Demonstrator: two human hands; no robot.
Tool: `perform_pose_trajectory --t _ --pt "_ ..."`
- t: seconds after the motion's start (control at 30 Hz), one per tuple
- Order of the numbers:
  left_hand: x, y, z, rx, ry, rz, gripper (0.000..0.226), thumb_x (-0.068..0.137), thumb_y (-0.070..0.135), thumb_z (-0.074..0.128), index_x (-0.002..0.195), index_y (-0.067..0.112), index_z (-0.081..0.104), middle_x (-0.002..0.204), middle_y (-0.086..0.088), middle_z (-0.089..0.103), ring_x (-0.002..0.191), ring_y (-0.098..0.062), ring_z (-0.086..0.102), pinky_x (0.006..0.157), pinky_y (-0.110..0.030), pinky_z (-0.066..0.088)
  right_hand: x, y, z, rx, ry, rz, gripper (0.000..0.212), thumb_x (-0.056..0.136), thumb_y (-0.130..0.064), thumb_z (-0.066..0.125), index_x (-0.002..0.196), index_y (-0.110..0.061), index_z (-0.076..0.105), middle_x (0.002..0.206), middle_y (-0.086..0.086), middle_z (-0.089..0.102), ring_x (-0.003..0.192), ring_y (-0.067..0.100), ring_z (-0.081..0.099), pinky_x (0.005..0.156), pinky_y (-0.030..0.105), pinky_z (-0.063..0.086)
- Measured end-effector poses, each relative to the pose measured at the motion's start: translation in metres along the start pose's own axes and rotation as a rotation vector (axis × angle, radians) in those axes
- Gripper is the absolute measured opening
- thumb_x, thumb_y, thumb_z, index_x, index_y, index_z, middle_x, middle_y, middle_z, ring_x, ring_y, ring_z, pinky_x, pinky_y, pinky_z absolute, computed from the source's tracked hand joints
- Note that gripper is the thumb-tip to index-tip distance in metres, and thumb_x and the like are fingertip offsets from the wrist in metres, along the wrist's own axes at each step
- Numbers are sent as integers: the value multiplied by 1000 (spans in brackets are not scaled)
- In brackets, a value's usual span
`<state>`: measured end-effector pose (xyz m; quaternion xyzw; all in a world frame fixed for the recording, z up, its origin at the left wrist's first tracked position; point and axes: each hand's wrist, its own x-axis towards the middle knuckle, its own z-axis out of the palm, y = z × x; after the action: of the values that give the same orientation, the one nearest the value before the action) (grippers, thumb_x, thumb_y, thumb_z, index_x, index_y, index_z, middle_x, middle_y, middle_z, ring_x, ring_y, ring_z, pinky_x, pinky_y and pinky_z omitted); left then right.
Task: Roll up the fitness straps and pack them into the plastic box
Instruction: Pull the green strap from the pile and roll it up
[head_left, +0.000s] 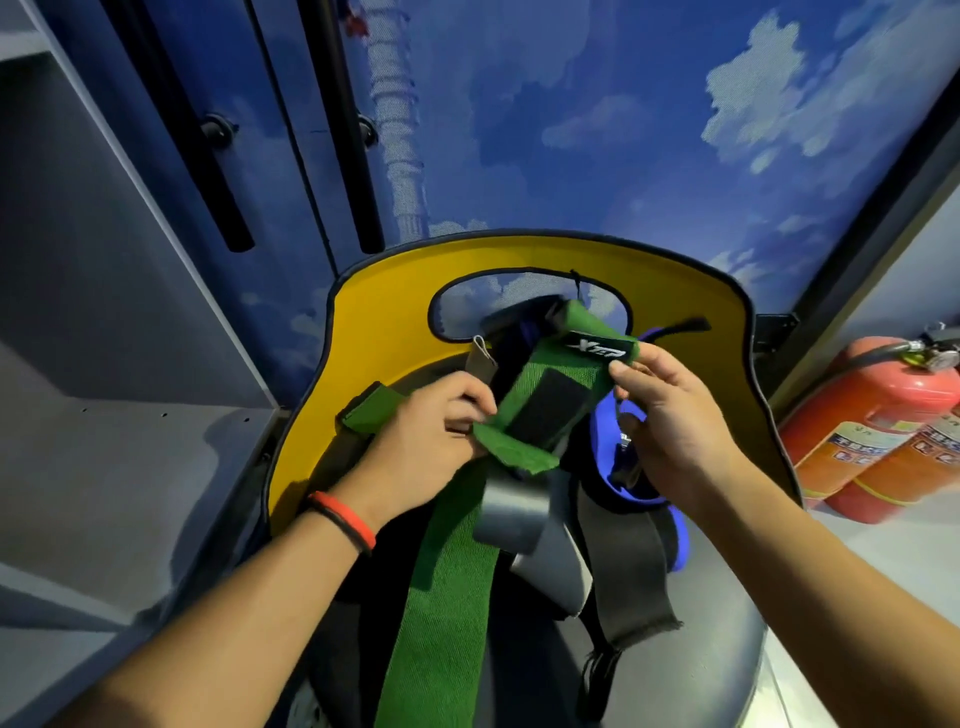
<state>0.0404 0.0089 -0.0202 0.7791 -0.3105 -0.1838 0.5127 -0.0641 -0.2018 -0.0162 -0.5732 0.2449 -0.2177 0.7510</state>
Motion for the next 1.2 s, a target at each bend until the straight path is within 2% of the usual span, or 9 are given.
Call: perform_pose_trajectory --t 0.13,0.27,0.4,0.67,0.77,0.93,1.03,1.1,1.2 --pt "8 2 0 -225 40 -87 47 84 -21 60 105 20 68 100 -7 75 99 -20 70 72 -16 52 -3 0 -5 -79 -66 -107 42 88 15 58 75 -23 69 81 2 72 80 20 60 76 34 46" --pt "17 4 18 -254 132 -102 26 79 23 83 96 8 69 87 -22 68 84 -20 63 78 -25 49 -12 0 -4 -226 -178 -150 37 82 17 52 98 -12 68 99 5 77 89 32 67 80 40 54" --pt "19 7 30 -95 236 -111 37 80 36 82 81 10 56 71 -9 55 66 -17 49 65 -36 41 -24 -5 1 -301 -332 -176 38 83 10 69 112 -14 64 106 -19 74 105 0 67 85 16 53" --pt "14 34 30 -219 22 -13 15 79 34 72 73 23 63 78 8 65 80 -11 65 79 -30 51 -18 -2 -7 142 -220 47 32 88 6 54 119 6 63 112 18 74 99 29 72 81 37 58" --pt "19 38 26 -468 126 -196 18 96 14 49 85 12 63 89 -2 77 88 -20 73 80 -34 55 -13 2 -16 213 -177 176 50 65 -10 48 106 14 62 108 27 66 95 39 63 92 47 48" --pt "39 35 25 -148 602 -262 20 100 29 56 82 23 62 86 1 68 83 -20 67 65 -29 44 -6 12 -27 31 -199 153 70 38 -23 60 85 21 32 83 40 28 76 62 20 72 49 16" --pt "42 29 18 -69 279 -137 32 96 14 63 119 37 66 120 10 64 105 -14 64 78 -26 49 -9 7 -30 -136 -199 130 79 44 -20 54 108 25 46 89 36 51 78 57 39 74 47 23" --pt "38 27 23 42 3 10 63 93 5 66 139 45 53 143 16 50 127 -8 52 101 -27 44 -12 5 -30 -180 -230 84 76 48 -16 50 121 -4 71 128 37 60 107 59 54 84 47 26" --pt "33 27 32 10 -245 17 86 91 5 72 150 51 30 154 12 41 141 -9 39 111 -35 34 -11 3 -28 -220 -286 63 73 51 -15 50 119 -17 75 130 46 46 118 73 33 87 48 12"
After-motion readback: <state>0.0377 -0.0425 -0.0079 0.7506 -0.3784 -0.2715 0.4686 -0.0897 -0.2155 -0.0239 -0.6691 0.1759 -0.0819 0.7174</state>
